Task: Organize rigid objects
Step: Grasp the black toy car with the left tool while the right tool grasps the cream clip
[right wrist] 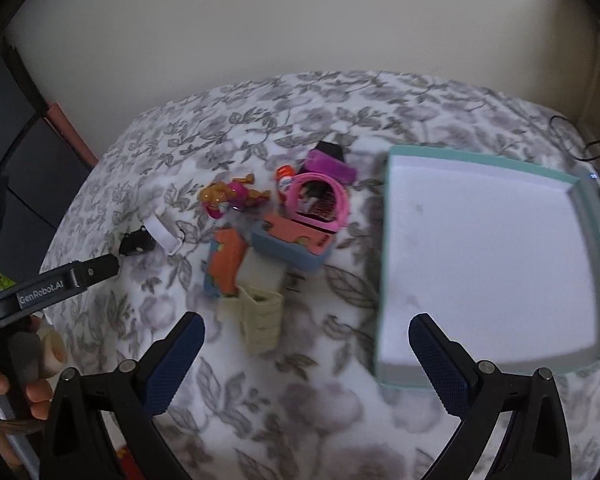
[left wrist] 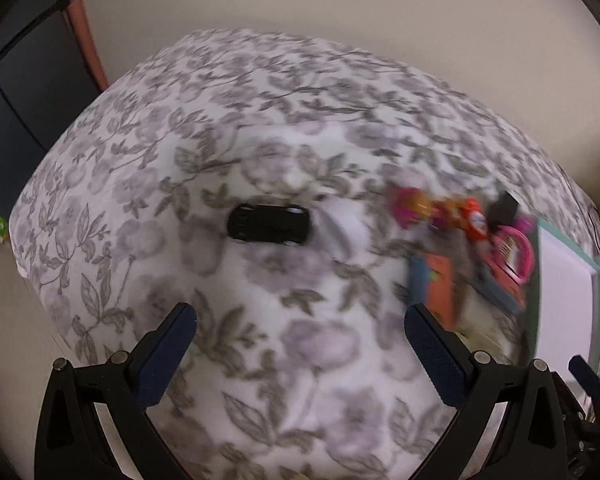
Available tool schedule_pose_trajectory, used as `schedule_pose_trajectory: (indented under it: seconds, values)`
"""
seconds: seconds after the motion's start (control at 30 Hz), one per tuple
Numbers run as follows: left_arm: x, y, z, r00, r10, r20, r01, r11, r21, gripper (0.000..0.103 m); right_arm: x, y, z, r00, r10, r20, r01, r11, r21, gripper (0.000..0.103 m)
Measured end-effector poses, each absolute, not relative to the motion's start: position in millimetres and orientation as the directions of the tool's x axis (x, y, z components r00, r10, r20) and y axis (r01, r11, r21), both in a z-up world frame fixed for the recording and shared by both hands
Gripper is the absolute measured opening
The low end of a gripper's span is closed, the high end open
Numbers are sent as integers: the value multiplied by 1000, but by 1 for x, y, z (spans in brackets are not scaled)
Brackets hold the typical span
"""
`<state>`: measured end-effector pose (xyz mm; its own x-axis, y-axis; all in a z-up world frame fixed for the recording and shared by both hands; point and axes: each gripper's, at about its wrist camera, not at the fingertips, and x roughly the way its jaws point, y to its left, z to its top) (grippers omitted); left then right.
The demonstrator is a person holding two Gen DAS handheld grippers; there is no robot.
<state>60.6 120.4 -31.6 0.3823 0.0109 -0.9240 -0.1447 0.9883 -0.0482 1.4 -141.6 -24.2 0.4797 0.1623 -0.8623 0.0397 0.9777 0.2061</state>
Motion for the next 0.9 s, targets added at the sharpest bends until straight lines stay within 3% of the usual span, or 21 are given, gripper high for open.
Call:
schedule_pose_trajectory:
  seconds: [0.4,0.9]
  values:
    - [112,160,-71,332,-41,-942,-186,977,-108,103,42,-112,-82,329,236,-915,62,961,270,103]
    - [154,155,-96,316,12,-949,-49,999,-4,103,58,-93,-108,256,225,-940,75,965,251,103]
